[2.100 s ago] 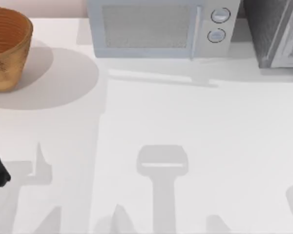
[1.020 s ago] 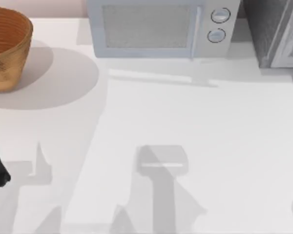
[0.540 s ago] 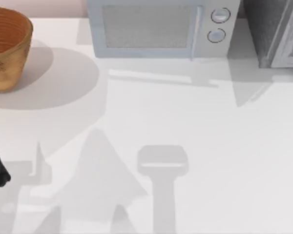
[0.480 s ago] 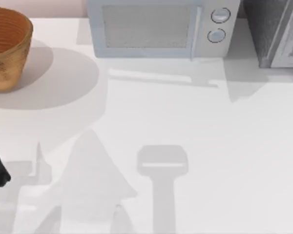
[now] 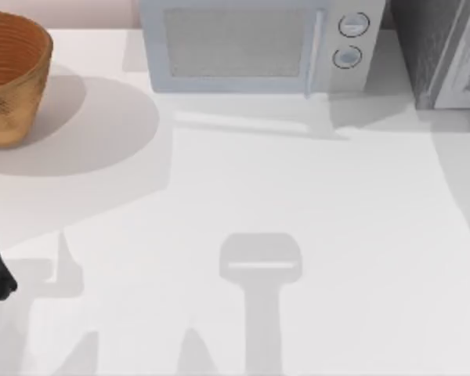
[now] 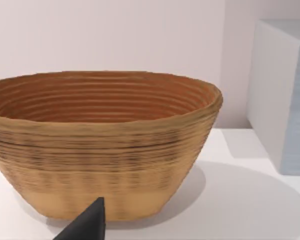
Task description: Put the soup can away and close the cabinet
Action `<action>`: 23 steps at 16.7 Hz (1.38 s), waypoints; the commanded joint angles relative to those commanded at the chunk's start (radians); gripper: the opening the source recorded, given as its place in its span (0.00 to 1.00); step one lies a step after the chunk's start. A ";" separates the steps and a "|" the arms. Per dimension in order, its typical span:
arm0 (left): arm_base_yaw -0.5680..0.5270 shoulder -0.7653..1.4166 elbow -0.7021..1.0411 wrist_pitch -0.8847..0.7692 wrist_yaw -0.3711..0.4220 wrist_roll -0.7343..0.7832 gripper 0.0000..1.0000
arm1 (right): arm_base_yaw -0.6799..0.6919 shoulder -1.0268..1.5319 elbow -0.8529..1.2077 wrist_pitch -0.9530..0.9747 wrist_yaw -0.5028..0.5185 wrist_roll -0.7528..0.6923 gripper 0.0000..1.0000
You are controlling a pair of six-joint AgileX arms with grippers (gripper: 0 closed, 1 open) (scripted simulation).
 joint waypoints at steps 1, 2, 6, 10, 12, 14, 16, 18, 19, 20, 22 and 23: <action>0.000 0.000 0.000 0.000 0.000 0.000 1.00 | 0.067 -0.003 -0.003 -0.002 0.063 -0.001 1.00; 0.000 0.000 0.000 0.000 0.000 0.000 1.00 | 0.125 -0.008 -0.008 -0.003 0.119 -0.001 1.00; 0.000 0.000 0.000 0.000 0.000 0.000 1.00 | 0.266 -0.022 -0.037 -0.012 0.248 -0.004 1.00; 0.000 0.000 0.000 0.000 0.000 0.000 1.00 | 0.278 -0.024 -0.043 -0.013 0.258 -0.005 1.00; 0.000 0.000 0.000 0.000 0.000 0.000 1.00 | 0.261 -0.041 -0.036 -0.018 0.271 -0.014 1.00; 0.000 0.000 0.000 0.000 0.000 0.000 1.00 | 0.256 -0.029 -0.027 -0.016 0.267 -0.014 1.00; 0.000 0.000 0.000 0.000 0.000 0.000 1.00 | 0.244 -0.006 -0.011 -0.010 0.254 -0.013 1.00; 0.000 0.000 0.000 0.000 0.000 0.000 1.00 | 0.231 0.016 0.005 -0.003 0.242 -0.013 1.00; 0.000 0.000 0.000 0.000 0.000 0.000 1.00 | 0.225 0.027 0.013 0.000 0.237 -0.012 1.00; 0.000 0.000 0.000 0.000 0.000 0.000 1.00 | 0.218 0.038 0.021 0.004 0.231 -0.012 1.00; 0.000 0.000 0.000 0.000 0.000 0.000 1.00 | 0.206 0.059 0.037 0.011 0.219 -0.013 1.00; 0.000 0.000 0.000 0.000 0.000 0.000 1.00 | 0.200 0.070 0.044 0.014 0.213 -0.013 1.00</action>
